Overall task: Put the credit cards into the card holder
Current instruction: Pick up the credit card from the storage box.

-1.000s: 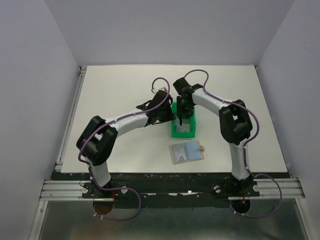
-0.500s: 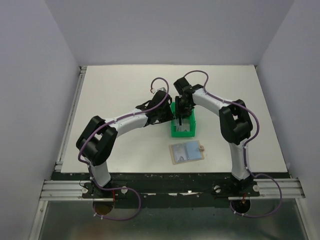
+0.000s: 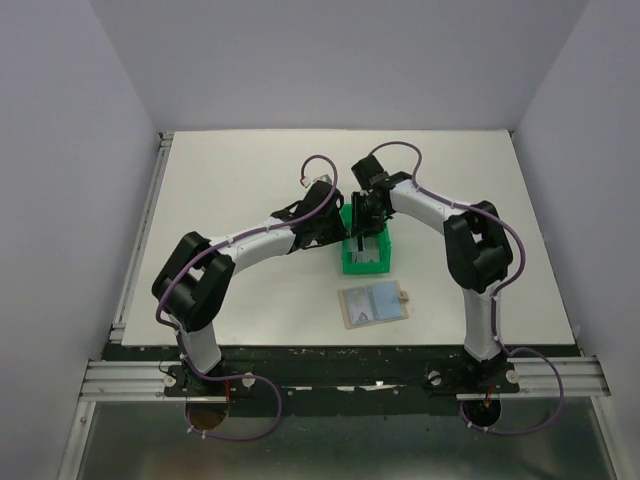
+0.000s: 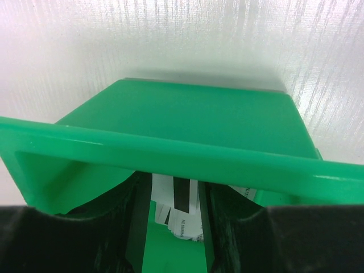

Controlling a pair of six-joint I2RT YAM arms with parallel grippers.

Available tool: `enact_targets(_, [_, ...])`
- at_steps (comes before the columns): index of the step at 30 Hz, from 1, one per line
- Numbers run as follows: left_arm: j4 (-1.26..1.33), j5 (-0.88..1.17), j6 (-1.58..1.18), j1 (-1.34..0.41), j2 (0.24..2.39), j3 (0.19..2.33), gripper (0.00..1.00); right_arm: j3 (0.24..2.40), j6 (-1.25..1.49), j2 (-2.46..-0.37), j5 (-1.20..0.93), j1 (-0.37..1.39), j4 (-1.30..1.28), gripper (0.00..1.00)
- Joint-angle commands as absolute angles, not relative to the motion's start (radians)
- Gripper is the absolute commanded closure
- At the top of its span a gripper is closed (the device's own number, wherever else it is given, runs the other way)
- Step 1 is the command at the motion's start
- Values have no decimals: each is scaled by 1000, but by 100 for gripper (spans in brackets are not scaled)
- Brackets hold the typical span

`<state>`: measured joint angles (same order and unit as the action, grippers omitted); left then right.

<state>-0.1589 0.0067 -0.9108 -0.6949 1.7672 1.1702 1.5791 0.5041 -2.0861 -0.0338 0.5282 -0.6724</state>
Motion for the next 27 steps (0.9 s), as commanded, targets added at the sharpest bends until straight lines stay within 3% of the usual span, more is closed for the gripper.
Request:
enact_targets(1, [-153,-6,-914,-699,1747,1160,83,1554,509,-2036,-92,529,-621,55])
enact_targets(17, [-160,-2,-913,-698,1763,1169,83,1474,514,-1974,-127,529,-543,58])
enact_targets(27, [-164,-2,-911,-699,1761,1169,83,1451,515,-1973,-144,529,-520,68])
